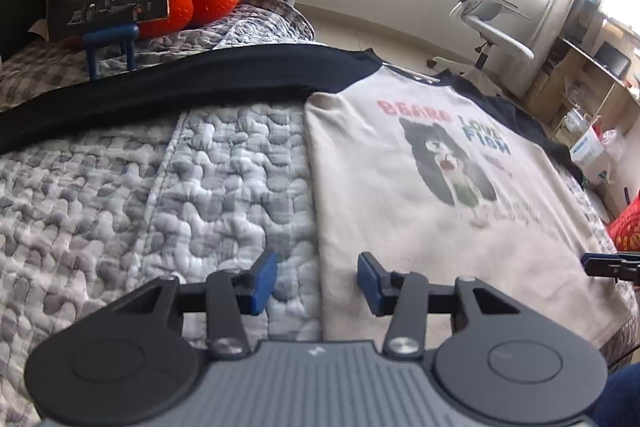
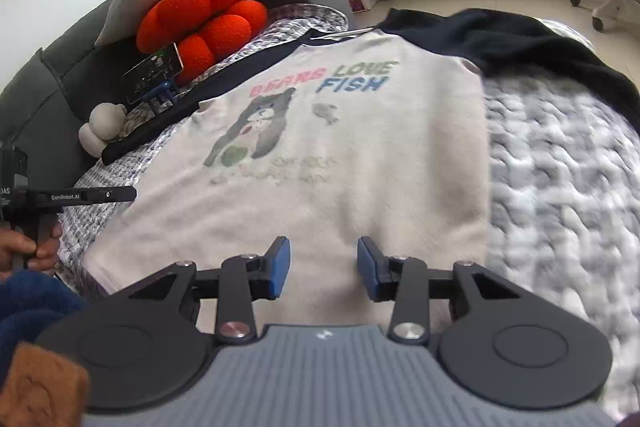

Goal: Fold clothes
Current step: 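Pinch the cream hem with both grippers, tug it straight, release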

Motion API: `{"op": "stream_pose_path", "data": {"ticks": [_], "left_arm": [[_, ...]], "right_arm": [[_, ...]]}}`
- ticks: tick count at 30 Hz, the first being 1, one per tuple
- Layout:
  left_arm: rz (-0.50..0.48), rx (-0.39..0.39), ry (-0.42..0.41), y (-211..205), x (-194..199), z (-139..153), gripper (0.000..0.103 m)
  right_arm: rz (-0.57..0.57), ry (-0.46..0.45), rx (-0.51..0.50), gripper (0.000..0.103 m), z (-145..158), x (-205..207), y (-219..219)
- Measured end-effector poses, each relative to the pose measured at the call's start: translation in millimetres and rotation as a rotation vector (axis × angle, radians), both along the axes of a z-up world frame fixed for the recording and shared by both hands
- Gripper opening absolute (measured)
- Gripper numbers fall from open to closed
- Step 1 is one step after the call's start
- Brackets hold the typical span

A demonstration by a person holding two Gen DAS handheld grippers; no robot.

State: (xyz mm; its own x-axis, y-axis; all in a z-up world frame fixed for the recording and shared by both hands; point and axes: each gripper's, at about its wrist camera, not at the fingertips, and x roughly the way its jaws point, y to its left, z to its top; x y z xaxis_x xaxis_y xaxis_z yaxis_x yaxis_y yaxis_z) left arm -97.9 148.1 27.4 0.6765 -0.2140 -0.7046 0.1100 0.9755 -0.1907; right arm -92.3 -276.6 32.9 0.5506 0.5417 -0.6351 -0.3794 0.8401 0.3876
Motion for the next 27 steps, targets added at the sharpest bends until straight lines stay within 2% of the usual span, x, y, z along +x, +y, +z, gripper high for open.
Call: {"op": "stream_pose_path", "data": {"ticks": [2,10,13,17,18,20,26,27], "left_arm": [[-0.001,0.037,-0.009,-5,-8,-1,0.046],[0.040,0.072,0.040,-9,-22,2,0.046],[0.058,0.044,0.053,-8,-28,7,0.046],[0.079,-0.002,0.064,-3,-40,10,0.043],[0.082,-0.003,0.068,-3,-43,9,0.041],[0.085,0.003,0.070,-2,-49,8,0.019],[0.068,-0.090,0.089,1,-51,0,0.017],[0.072,-0.096,0.086,1,-50,-1,0.017]], "right_arm": [[-0.009,-0.010,0.015,0.042,-1,-17,-13],[-0.007,-0.035,0.015,0.039,-4,-70,-34],[-0.012,-0.061,0.008,0.038,1,-83,-41],[-0.081,-0.089,0.044,0.040,4,-86,-58],[-0.099,-0.095,0.053,0.040,5,-87,-62],[-0.122,-0.094,0.066,0.041,3,-87,-68],[-0.121,-0.029,0.180,0.039,-14,-83,-71],[-0.134,-0.014,0.184,0.037,-18,-81,-69]]}}
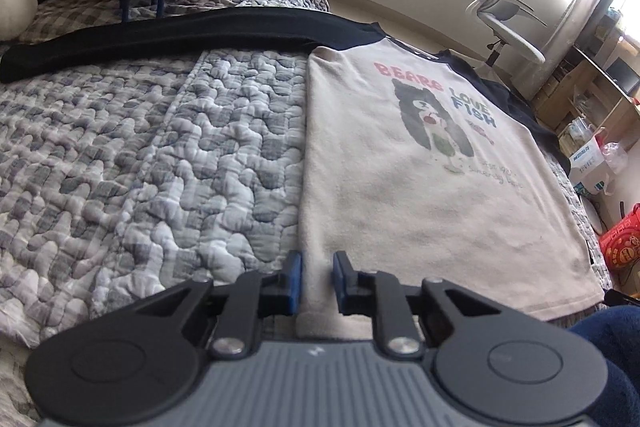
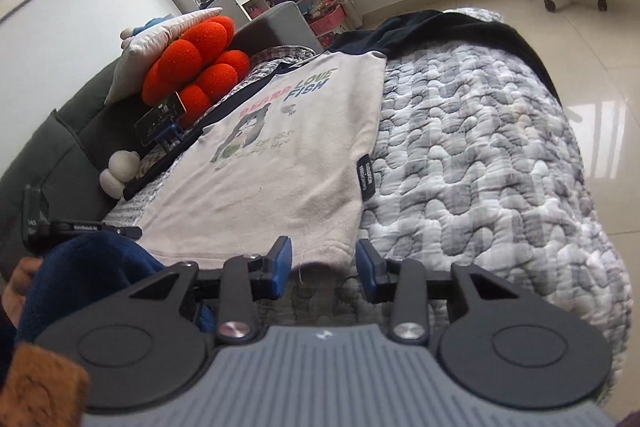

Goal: Fold clothes
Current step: 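Pinch the cream hem with both grippers, tug it straight, release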

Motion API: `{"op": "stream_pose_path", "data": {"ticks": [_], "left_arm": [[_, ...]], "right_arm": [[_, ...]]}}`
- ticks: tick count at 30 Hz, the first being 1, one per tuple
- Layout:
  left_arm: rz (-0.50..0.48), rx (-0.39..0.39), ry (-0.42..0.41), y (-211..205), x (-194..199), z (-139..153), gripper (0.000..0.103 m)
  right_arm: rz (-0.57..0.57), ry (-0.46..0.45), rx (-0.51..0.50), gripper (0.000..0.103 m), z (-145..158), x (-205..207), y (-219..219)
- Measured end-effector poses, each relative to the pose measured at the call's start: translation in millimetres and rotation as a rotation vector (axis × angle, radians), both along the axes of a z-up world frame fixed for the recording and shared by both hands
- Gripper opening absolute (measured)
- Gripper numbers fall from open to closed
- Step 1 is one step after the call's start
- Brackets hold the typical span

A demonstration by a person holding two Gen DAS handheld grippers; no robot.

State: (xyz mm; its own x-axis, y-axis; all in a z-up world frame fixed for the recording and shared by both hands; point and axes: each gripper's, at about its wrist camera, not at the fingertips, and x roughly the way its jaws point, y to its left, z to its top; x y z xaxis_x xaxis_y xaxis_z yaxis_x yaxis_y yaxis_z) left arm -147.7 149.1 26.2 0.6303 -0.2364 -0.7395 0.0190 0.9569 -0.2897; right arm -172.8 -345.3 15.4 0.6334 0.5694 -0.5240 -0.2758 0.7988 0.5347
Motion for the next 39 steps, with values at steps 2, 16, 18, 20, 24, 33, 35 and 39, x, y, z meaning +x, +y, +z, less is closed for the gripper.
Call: {"op": "stream_pose_path", "data": {"ticks": [2,16,18,20,24,33,35,39], "left_arm": [[0.005,-0.003,-0.003,-1,0,0,0.017],[0.009,0.034,-0.020,-2,-18,24,0.004],[0.010,0.034,-0.027,0,-22,28,0.004],[0.012,0.049,-0.029,2,-23,30,0.004],[0.020,0.073,-0.009,5,-21,21,0.004],[-0.003,0.140,0.010,1,-16,10,0.010],[0.023,0.134,0.010,7,-18,16,0.019],[0.076,0.136,-0.014,17,-18,37,0.021]], "right_arm": [[-0.033,-0.007,-0.026,0.023,-2,-1,6],[-0.114,-0.059,0.016,0.010,31,-33,4],[-0.114,-0.067,0.023,0.010,36,-39,5],[-0.110,-0.069,0.022,0.010,37,-43,8],[-0.104,-0.049,-0.019,0.010,28,-46,17],[-0.086,-0.006,-0.120,0.018,3,-38,20],[-0.098,-0.024,-0.113,0.021,10,-38,10],[-0.174,-0.059,-0.100,0.028,26,-34,-15]]}}
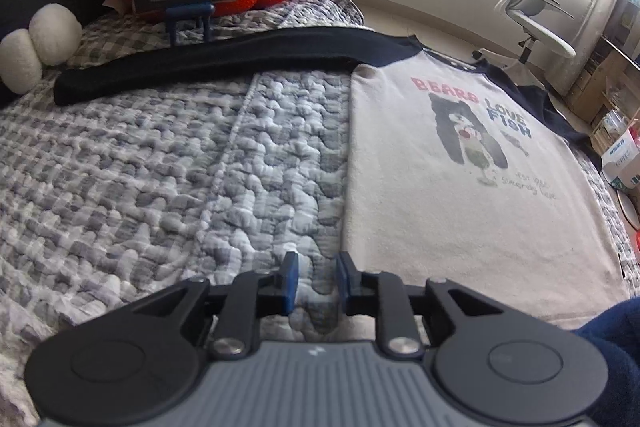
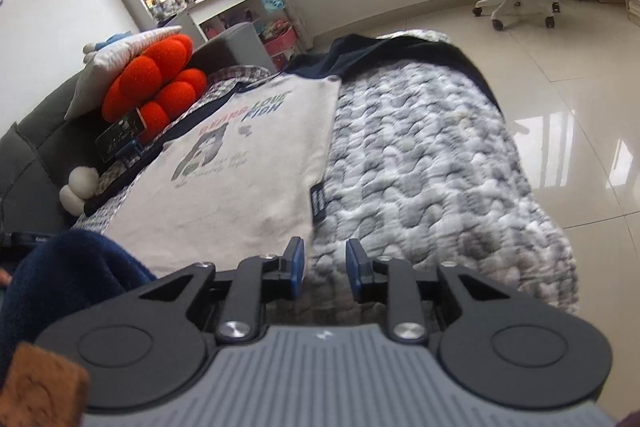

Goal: Fold clothes

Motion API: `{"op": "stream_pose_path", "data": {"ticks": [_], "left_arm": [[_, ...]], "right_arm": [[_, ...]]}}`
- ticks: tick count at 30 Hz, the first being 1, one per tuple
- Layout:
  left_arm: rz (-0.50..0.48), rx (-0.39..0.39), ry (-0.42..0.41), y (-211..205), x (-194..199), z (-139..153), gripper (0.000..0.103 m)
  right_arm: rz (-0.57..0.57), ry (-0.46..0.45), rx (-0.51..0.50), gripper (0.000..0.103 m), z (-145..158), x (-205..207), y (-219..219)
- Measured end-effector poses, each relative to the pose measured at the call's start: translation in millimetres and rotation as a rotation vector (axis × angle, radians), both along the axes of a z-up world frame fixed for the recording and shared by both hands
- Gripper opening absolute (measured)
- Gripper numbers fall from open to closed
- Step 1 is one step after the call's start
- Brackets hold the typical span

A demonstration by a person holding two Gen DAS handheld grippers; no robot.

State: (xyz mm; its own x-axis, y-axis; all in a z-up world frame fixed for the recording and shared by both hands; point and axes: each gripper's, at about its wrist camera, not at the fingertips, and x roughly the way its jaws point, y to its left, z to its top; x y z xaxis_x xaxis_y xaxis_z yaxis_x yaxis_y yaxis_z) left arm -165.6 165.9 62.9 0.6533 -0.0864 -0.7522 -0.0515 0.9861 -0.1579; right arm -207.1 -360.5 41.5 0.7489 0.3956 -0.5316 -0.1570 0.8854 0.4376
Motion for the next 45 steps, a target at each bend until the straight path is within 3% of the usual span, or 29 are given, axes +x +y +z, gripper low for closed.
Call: {"op": "stream_pose_path", "data": {"ticks": [3,5,8,13,15,20,27,30,33,35,38,41,45], "left_arm": [[0.019,-0.048,-0.053,1,7,27,0.025],[0.031,-0.089,-0.098,-6,16,50,0.043],[0.012,-0.133,-0.180,-30,36,83,0.052],[-0.037,-0.267,-0.195,-82,82,114,0.064],[-0.053,-0.285,-0.182,-105,101,119,0.070],[-0.048,-0.195,-0.132,-156,150,94,0.078],[-0.031,-0.121,0.018,-181,198,6,0.077],[-0.060,-0.062,0.045,-187,204,-11,0.077],[-0.092,-0.023,0.062,-190,206,-18,0.078],[-0.106,-0.011,0.076,-191,207,-22,0.078],[-0.121,0.000,0.063,-194,207,-21,0.078],[-0.108,-0.014,0.072,-197,211,-23,0.079],[-0.110,0.017,0.071,-203,211,-25,0.079]], "right_arm": [[-0.044,-0.042,-0.012,0.028,14,9,-15],[-0.057,-0.070,-0.009,0.028,24,18,-21],[-0.070,-0.097,0.017,0.028,34,34,-29],[-0.106,-0.067,0.092,0.028,35,74,-34],[-0.114,-0.046,0.122,0.029,34,90,-34],[-0.191,0.033,0.258,0.033,33,131,-53],[-0.264,0.160,0.394,0.036,32,182,-85],[-0.243,0.160,0.458,0.046,38,184,-105],[-0.195,0.187,0.485,0.046,52,179,-124],[-0.152,0.149,0.465,0.046,71,169,-133],[-0.133,0.073,0.443,0.064,92,158,-143],[-0.185,0.121,0.448,0.068,75,173,-144],[-0.297,0.257,0.502,0.068,19,212,-141]]}}
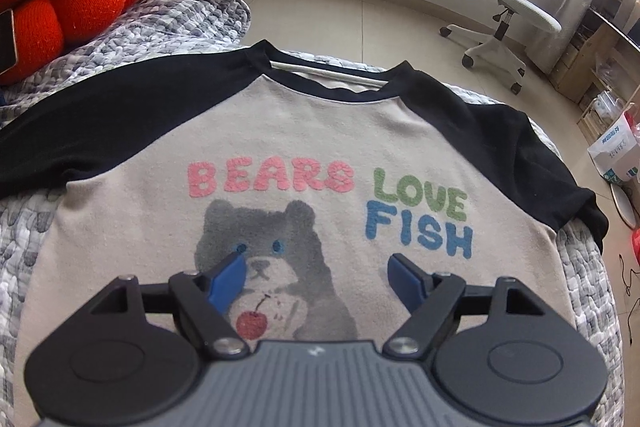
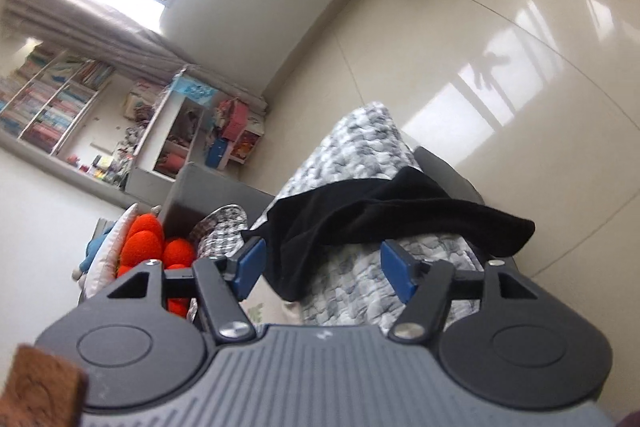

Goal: Fold clothes

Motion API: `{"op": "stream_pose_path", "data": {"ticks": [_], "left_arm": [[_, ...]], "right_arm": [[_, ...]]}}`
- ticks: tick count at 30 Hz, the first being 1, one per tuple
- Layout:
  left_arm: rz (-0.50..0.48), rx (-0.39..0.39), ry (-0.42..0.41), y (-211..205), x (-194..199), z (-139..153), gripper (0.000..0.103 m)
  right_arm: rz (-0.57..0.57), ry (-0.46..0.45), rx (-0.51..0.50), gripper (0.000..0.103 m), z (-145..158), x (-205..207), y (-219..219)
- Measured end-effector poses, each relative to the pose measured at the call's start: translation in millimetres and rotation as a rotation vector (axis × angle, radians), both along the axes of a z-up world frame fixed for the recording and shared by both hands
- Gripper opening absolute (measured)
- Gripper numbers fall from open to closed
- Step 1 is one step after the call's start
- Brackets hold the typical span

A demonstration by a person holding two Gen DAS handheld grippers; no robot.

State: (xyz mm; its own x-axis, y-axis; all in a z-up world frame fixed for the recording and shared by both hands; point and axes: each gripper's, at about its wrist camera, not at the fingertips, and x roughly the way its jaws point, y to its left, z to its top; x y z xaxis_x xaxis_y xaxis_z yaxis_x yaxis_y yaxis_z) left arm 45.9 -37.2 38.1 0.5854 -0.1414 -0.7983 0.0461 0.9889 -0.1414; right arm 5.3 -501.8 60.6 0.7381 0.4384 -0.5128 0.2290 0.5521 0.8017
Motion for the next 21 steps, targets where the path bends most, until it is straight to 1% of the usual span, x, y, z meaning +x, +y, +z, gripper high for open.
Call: {"op": "stream_pose_path", "data": {"ticks": [3,5,7,9,11,12,13,14,15,16,19,21], "left_arm": [[-0.007,0.008,-0.002,0,0,0,0.079],[-0.011,0.008,-0.003,1,0,-1,0.079],[-0.011,0.007,-0.003,1,0,-1,0.080],[-0.012,0.014,-0.004,0,1,-1,0.080],[-0.014,0.021,-0.004,-2,2,-2,0.081],[-0.014,0.023,-0.004,-3,3,-2,0.081],[-0.014,0.025,-0.004,-3,4,-2,0.081],[-0.014,0.025,-0.003,-3,4,-2,0.081],[-0.013,0.022,-0.003,-3,5,-2,0.081],[-0.012,0.020,-0.002,-3,5,-2,0.081],[-0.011,0.016,-0.002,-2,5,-1,0.081],[-0.011,0.013,-0.002,-2,5,-1,0.081]], "right_arm": [[-0.062,0.061,0.053,0.068,-29,21,-1],[-0.095,0.088,0.085,0.068,-41,32,-2],[-0.113,0.109,0.086,0.068,-45,43,0],[-0.129,0.138,0.048,0.068,-47,53,4],[-0.144,0.174,-0.021,0.058,-46,60,11],[-0.144,0.181,-0.064,0.050,-45,63,15],[-0.147,0.180,-0.106,0.038,-42,64,17],[-0.149,0.171,-0.130,0.032,-40,64,18],[-0.149,0.157,-0.141,0.019,-38,63,19],[-0.151,0.143,-0.157,0.016,-36,60,20],[-0.160,0.069,-0.259,0.012,-22,48,27],[-0.166,-0.016,-0.348,0.012,-8,35,33]]}}
